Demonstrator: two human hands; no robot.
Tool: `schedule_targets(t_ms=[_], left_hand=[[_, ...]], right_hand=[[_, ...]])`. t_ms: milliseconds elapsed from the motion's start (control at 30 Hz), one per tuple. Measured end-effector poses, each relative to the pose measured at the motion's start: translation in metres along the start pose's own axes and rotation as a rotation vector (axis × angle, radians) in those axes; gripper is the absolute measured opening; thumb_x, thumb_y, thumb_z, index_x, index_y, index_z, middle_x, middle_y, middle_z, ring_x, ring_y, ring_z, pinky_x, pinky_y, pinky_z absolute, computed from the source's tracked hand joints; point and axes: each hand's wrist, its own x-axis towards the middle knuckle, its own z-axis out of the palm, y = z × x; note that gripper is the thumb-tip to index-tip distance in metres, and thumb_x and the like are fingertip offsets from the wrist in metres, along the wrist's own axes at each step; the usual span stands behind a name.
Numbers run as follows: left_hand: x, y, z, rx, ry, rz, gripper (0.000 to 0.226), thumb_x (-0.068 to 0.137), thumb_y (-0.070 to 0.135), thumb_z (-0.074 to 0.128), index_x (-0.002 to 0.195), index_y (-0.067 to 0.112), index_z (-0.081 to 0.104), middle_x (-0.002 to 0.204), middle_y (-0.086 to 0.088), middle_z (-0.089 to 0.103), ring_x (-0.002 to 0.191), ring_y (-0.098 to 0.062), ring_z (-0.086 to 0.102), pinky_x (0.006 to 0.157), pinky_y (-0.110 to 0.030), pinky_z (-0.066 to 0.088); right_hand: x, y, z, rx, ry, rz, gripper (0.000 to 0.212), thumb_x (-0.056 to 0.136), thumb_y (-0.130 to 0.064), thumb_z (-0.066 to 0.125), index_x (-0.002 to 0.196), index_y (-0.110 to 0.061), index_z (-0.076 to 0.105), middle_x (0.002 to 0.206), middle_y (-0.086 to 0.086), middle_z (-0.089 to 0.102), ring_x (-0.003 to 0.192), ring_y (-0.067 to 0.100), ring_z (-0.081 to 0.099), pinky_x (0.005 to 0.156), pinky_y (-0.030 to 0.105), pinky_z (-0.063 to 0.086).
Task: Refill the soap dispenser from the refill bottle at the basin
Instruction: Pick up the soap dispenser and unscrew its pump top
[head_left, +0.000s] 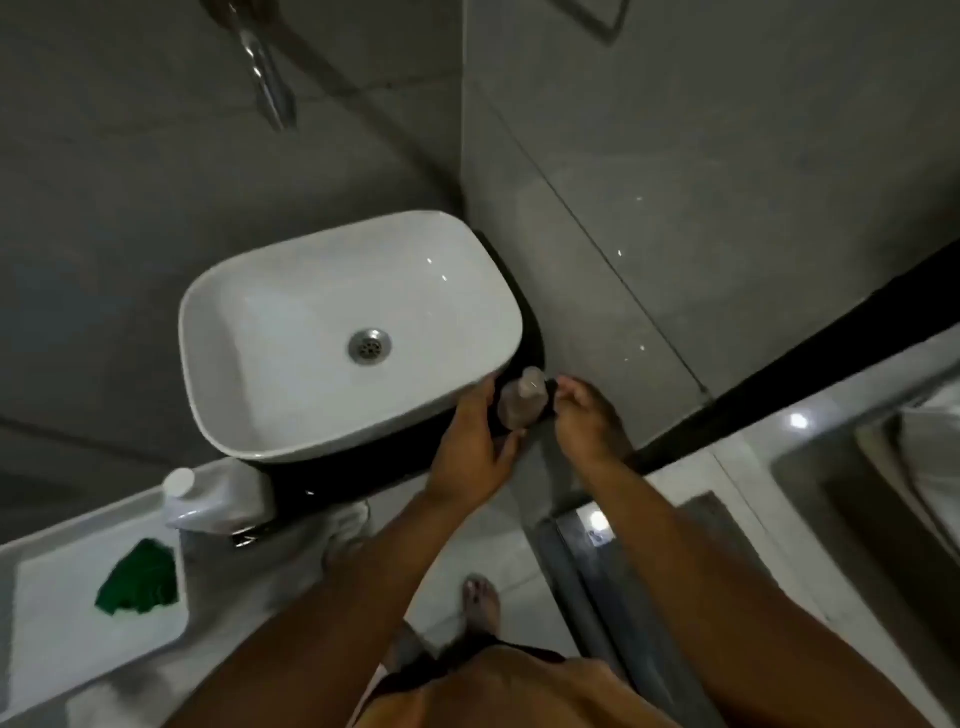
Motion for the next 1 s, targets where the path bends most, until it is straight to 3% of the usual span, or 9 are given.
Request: schedule_targets(t_ms=[100,233,400,533,633,700,800,900,1000], left_hand=[[0.018,-0.016,0.013,0.013,-0.089,-0.110,0.073,0.094,0.017,0.068,0.157,0.011,0.032,0.157,-0.008,0.045,0.145,-0.023,0.044,0.121,-0.040,0.035],[0.033,-0.029,0.025,0.073,-0.161,-0.239,0.069,0.096,0.025,0.067,0.157,0.018,0.034,0.157,-0.005,0.047,0.145,-0.022,0.044,0.120,-0.040,0.036],[0.043,-0.036,0.038,0.036,-0.164,-0.310,0.064,0.097,0.029,0.066,0.154,0.018,0.039,0.154,-0.006,0.051,0.141,-0.022,0.048,0.115,-0.028,0.033],[0.047,-0.038,0.041,0.061,-0.126,-0.290,0.047,0.093,0.028,0.070,0.136,0.018,0.056,0.136,-0.008,0.065,0.126,-0.029,0.062,0.102,-0.028,0.044],[0.043,-0.035,0.031,0.073,-0.115,-0.236,0.039,0.090,0.026,0.073,0.125,0.015,0.060,0.125,-0.010,0.070,0.117,-0.032,0.066,0.099,-0.037,0.052],[0.035,-0.031,0.019,0.068,-0.100,-0.169,0.039,0.087,0.015,0.075,0.123,0.010,0.060,0.122,-0.011,0.071,0.115,-0.033,0.067,0.098,-0.042,0.053],[0.023,-0.025,-0.007,0.041,-0.099,-0.080,0.049,0.081,0.007,0.076,0.127,0.007,0.058,0.122,-0.011,0.070,0.115,-0.028,0.068,0.098,-0.045,0.055],[0.013,-0.009,-0.037,-0.029,-0.135,-0.060,0.056,0.082,0.021,0.081,0.131,0.016,0.054,0.125,-0.002,0.069,0.115,-0.015,0.068,0.098,-0.032,0.055],[0.003,0.015,-0.065,-0.067,-0.127,-0.108,0.059,0.077,0.041,0.079,0.128,0.031,0.051,0.117,0.012,0.069,0.108,0.002,0.067,0.089,-0.014,0.053]], right_hand=[[0.019,0.017,0.016,0.053,-0.031,0.045,0.041,0.101,0.000,0.044,0.139,-0.009,0.055,0.143,0.012,0.055,0.125,0.022,0.053,0.097,0.020,0.038],[0.037,0.035,0.026,0.064,-0.051,0.087,0.034,0.102,-0.008,0.047,0.133,-0.014,0.061,0.138,0.014,0.060,0.126,0.031,0.056,0.112,0.040,0.041],[0.040,0.040,0.021,0.009,-0.060,0.027,0.034,0.099,-0.002,0.053,0.130,-0.011,0.064,0.133,0.014,0.064,0.124,0.031,0.059,0.112,0.047,0.043],[0.042,0.047,0.018,-0.065,-0.072,-0.026,0.035,0.096,0.006,0.055,0.127,-0.005,0.065,0.126,0.018,0.067,0.120,0.035,0.061,0.109,0.050,0.044],[0.038,0.049,0.014,-0.105,-0.130,-0.071,0.040,0.093,0.010,0.057,0.130,-0.005,0.063,0.124,0.014,0.068,0.120,0.034,0.062,0.109,0.044,0.046],[0.030,0.048,0.009,-0.083,-0.207,-0.087,0.048,0.090,0.014,0.058,0.132,-0.010,0.062,0.121,0.006,0.068,0.115,0.029,0.064,0.098,0.032,0.052],[0.009,0.048,0.002,-0.108,-0.294,-0.175,0.074,0.082,0.013,0.069,0.122,-0.049,0.057,0.113,-0.023,0.065,0.103,-0.004,0.064,0.087,0.014,0.054],[-0.017,0.047,0.001,-0.091,-0.396,-0.264,0.095,0.076,-0.003,0.083,0.115,-0.078,0.040,0.116,-0.049,0.053,0.109,-0.023,0.052,0.086,0.001,0.046],[-0.034,0.037,0.008,-0.037,-0.467,-0.272,0.097,0.074,-0.015,0.088,0.116,-0.082,0.033,0.118,-0.054,0.048,0.109,-0.021,0.055,0.084,0.007,0.051]])
